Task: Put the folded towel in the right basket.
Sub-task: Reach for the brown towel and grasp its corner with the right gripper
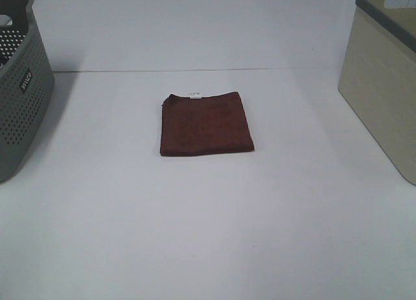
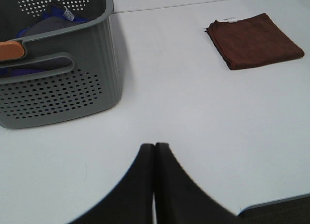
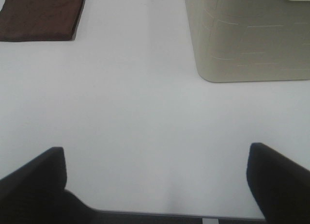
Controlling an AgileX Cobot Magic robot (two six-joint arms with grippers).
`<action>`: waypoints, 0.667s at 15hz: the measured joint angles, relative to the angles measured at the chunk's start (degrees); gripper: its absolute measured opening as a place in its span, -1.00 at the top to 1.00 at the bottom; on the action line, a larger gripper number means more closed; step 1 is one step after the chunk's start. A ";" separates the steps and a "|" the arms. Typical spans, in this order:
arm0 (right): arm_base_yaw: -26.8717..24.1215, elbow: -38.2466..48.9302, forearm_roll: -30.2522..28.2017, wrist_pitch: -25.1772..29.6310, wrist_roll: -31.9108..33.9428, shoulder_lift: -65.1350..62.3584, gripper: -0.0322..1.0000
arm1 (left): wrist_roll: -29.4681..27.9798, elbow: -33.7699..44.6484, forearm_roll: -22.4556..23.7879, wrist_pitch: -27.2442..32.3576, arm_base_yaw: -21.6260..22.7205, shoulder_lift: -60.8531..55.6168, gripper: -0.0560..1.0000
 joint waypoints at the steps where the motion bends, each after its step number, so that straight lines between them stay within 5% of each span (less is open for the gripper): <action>1: 0.00 0.00 0.00 0.00 0.00 0.00 -0.94 | 0.00 0.00 0.00 0.00 0.00 0.00 0.89; 10: 0.00 0.00 0.00 0.00 0.00 0.00 -0.94 | 0.00 0.00 0.00 0.00 0.00 0.00 0.89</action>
